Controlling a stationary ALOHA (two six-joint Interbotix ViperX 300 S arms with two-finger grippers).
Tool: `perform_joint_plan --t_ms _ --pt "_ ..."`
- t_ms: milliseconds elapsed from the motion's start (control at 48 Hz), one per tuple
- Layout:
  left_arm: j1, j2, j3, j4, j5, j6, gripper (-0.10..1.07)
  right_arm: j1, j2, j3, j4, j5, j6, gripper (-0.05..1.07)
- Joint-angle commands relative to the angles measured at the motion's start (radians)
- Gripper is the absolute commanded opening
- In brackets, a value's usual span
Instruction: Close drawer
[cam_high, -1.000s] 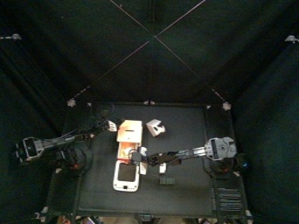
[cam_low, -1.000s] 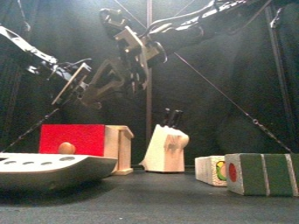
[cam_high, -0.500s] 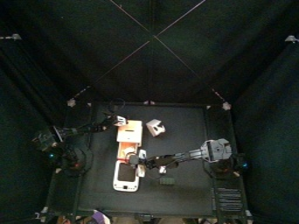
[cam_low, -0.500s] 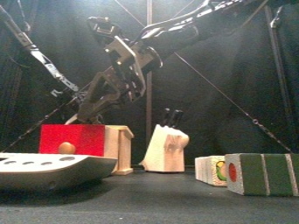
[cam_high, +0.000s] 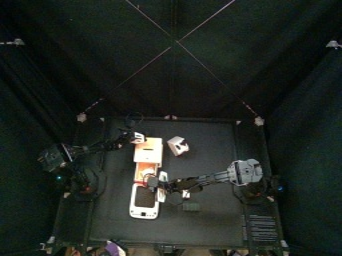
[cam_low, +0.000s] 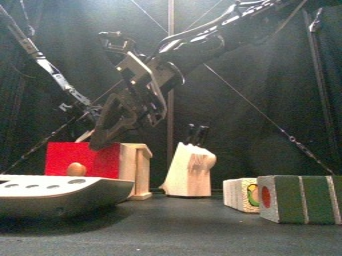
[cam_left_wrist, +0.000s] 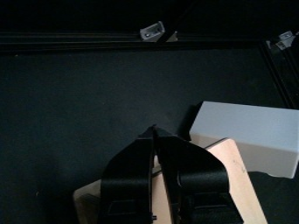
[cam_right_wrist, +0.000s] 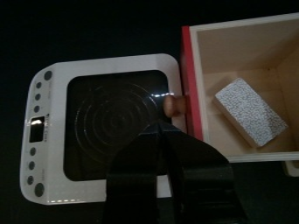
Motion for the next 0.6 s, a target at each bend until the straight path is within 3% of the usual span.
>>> perform_joint_plan --t_ms 0,583 --pt "-0.003 -0.008 -0.005 0.002 0.003 0.002 0.46 -0.028 -0.02 -0.028 0.003 -0.002 0.005 0.32" --pt "-0.005 -0.011 -0.009 0.002 0.014 0.002 0.46 -0.129 -0.011 -0.06 0.052 -0.002 0.005 0.32"
